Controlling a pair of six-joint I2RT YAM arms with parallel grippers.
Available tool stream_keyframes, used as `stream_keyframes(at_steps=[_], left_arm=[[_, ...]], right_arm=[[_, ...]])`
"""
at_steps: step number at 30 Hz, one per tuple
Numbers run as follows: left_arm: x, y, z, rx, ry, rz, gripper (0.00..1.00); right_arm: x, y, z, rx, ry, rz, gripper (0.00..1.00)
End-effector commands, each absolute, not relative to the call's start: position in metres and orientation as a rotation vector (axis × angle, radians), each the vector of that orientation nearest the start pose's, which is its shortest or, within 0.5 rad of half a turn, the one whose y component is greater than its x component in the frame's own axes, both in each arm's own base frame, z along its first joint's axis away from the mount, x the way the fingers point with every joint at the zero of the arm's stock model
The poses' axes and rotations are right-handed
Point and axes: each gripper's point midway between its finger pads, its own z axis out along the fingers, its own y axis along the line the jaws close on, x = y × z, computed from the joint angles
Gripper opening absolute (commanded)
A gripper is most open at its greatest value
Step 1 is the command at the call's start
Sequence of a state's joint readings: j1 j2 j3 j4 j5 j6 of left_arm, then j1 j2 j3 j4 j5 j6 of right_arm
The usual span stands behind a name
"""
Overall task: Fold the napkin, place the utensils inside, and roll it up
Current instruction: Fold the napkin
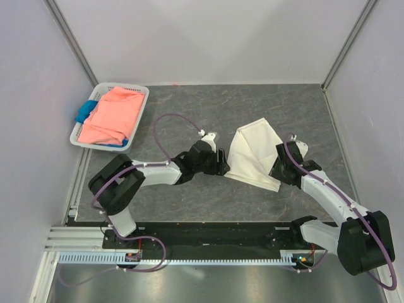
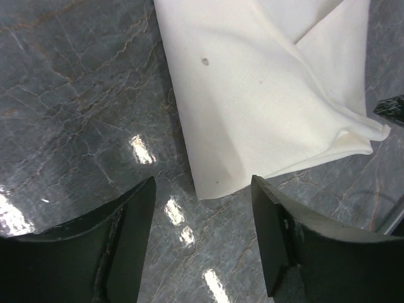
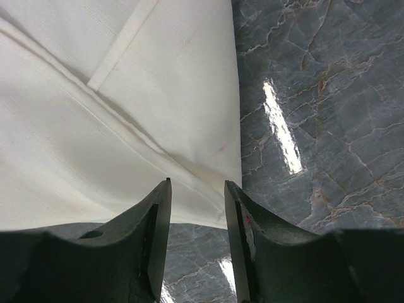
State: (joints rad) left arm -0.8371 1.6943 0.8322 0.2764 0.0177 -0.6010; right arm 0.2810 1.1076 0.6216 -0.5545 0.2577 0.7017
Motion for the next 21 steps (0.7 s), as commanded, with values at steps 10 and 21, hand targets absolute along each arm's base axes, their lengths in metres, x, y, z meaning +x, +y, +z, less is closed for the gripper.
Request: stream_keyframes(at_steps=[10,21], left_arm=[[0.286,-0.376,0.044,0.234,2.309,-0.942,0.53],[0.277,-0.376,0.038,0.206,2.326,-1.028,0.02]], right_arm=[[0.251,0.056,0.068,0.615,2.427,0.113,0.49],[0.253,0.056,0.072,0.54,2.446,0.092,0.54]])
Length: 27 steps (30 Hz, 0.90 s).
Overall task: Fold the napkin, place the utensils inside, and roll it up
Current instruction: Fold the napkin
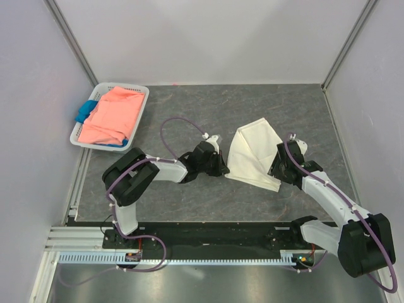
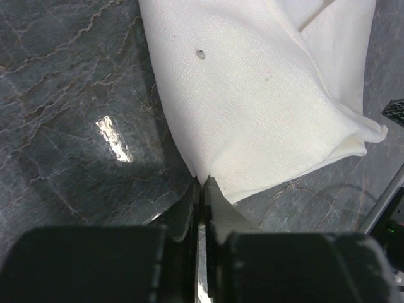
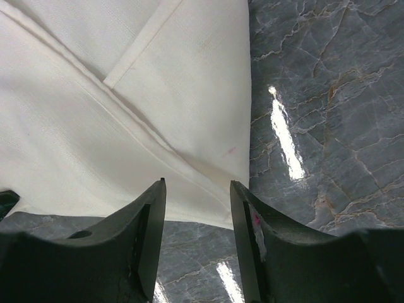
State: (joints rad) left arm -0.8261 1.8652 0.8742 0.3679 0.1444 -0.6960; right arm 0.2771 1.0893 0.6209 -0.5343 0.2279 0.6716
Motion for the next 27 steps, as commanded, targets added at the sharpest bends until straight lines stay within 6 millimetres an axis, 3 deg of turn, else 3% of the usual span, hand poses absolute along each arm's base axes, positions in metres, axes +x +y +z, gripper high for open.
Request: stream_keyframes(at_steps=[1,7,9,10,11,13,14,18,19,21,23,26,27], left_arm=[[0.276,-0.372,0.038,0.201,2.33,-1.028,0.02],[0.26,-0.336,0.039,0.192,2.362,-0.995,0.02],[0.248,-0.317,0.028,0.176,2.406,-0.958,0.02],[0.245,-0.311,0.038,0.175,2.385,-0.958,0.02],[0.232,-0.296,0.024,0.167,2.442,-0.917,0.02],[0.227,-0.279,0.033,0.158,2.422,-0.877,0.02],[0.215,-0.261,0.021,0.147,2.476,-0.812,0.02],[0.2,-0.199,0.007,0.056,2.522,-0.528,0.02],[0.202,-0.192,0.019,0.026,2.482,-0.519,0.02],[0.195,-0.17,0.016,-0.017,2.5,-0.434,0.02],[0.19,-0.161,0.022,-0.052,2.488,-0.434,0.02],[0.187,-0.145,0.026,-0.113,2.498,-0.359,0.28],[0.189,-0.143,0.031,-0.12,2.488,-0.349,0.46]], right_arm=[[0.253,0.056,0.072,0.536,2.446,0.094,0.55],[0.253,0.066,0.069,0.481,2.482,0.143,0.56],[0.251,0.071,0.065,0.439,2.513,0.171,0.56],[0.251,0.081,0.066,0.411,2.52,0.233,0.56],[0.247,0.088,0.063,0.371,2.536,0.276,0.56],[0.243,0.11,0.064,0.313,2.534,0.407,0.57],[0.242,0.117,0.069,0.29,2.519,0.457,0.57],[0.223,0.159,0.073,0.109,2.539,0.563,0.57],[0.218,0.165,0.068,0.082,2.556,0.556,0.57],[0.212,0.185,0.069,0.028,2.551,0.602,0.57],[0.201,0.202,0.064,-0.033,2.564,0.636,0.57],[0.195,0.218,0.06,-0.112,2.565,0.633,0.57],[0.191,0.228,0.063,-0.159,2.552,0.649,0.57]])
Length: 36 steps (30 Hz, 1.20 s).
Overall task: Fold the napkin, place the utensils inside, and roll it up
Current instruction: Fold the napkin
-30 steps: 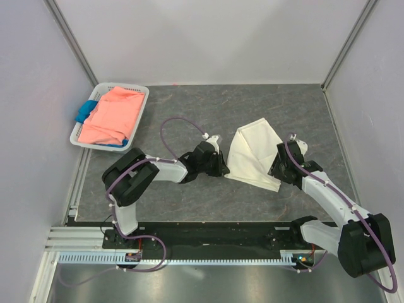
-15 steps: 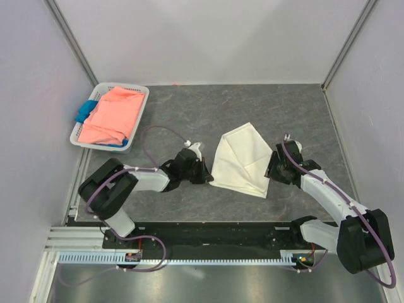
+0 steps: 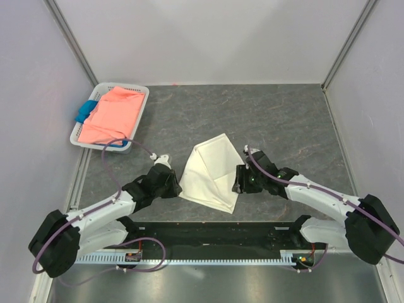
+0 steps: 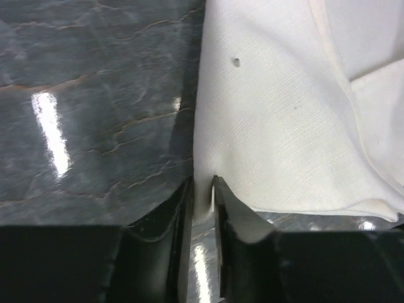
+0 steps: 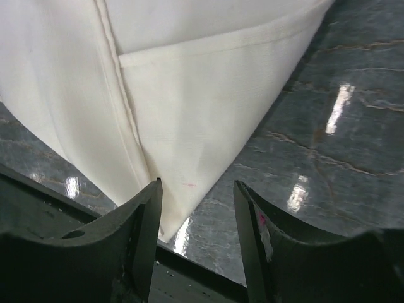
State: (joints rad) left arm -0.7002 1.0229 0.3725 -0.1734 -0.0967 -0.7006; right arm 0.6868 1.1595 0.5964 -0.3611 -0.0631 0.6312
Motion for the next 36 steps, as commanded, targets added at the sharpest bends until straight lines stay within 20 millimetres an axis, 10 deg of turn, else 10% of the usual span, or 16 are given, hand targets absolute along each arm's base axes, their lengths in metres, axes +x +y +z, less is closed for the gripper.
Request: stream_keyframes(at_steps=[1,5,11,20,36], left_arm=[[0.19,-0.142,0.034,-0.13,2.486,-0.342,0.56],[0.191,-0.142,0.047,-0.146,2.477,-0.347,0.76],[0.199,-0.163,0.076,-0.128,2.443,-0.463,0.78],[0.196,-0.249,0.118,-0.012,2.291,-0.776,0.77],[0.186,-0.26,0.057,-0.036,2.284,-0.842,0.77]], right_arm=[[0.19,0.231,0.061,-0.177,2.553,0.643,0.57],[0.185,0.252,0.063,-0.26,2.53,0.666,0.54],[0.177,0.265,0.048,-0.326,2.549,0.631,0.49],[0.173,0.271,0.038,-0.36,2.569,0.596,0.45],[0.192,0.287,0.057,-0.337,2.508,0.564,0.43]])
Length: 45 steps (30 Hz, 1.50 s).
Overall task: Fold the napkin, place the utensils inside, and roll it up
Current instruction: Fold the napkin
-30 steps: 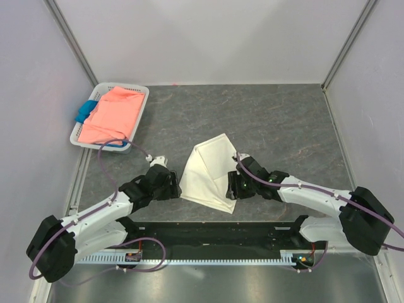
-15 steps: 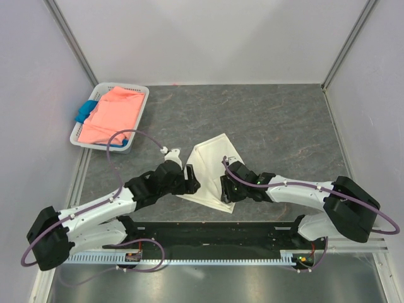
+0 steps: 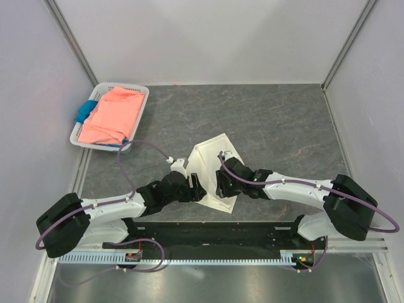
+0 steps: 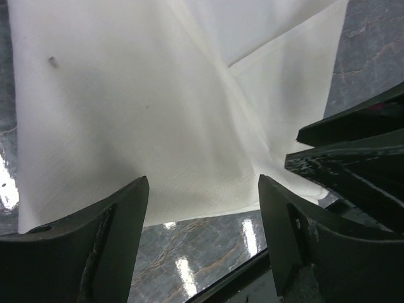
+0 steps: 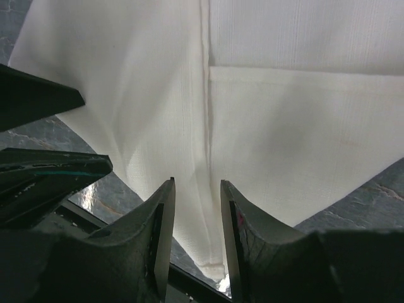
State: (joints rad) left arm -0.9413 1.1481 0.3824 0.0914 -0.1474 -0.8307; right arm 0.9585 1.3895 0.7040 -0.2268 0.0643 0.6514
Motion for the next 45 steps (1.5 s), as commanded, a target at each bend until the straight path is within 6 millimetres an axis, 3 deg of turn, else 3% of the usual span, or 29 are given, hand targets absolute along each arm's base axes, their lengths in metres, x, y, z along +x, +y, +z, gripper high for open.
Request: stream_keyframes(at_steps=[1,11,23,35,41,45], left_arm=[[0.185,-0.259,0.056,-0.051,2.29,-0.845,0.77],[0.173,-0.245,0.037,-0.067,2.328,-0.829,0.77],[0.168,-0.24,0.03,-0.079,2.345,-0.822,0.77],[0.167,-0.237,0.027,-0.078,2.353,-0.809,0.78],[0.166,-0.233,0.025,-0.077,2.359,-0.786,0.78],[0.167,-0.231,0.025,-0.073,2.359,-0.776,0.78]], right_arm=[[0.193,0.288,0.057,-0.342,2.507,0.562,0.43],[0.202,0.297,0.043,-0.374,2.516,0.524,0.41],[0.2,0.306,0.034,-0.394,2.528,0.559,0.39],[0.204,0.311,0.044,-0.406,2.506,0.558,0.06],[0.208,0.303,0.058,-0.399,2.493,0.499,0.09],[0.202,0.295,0.063,-0.399,2.509,0.472,0.17]])
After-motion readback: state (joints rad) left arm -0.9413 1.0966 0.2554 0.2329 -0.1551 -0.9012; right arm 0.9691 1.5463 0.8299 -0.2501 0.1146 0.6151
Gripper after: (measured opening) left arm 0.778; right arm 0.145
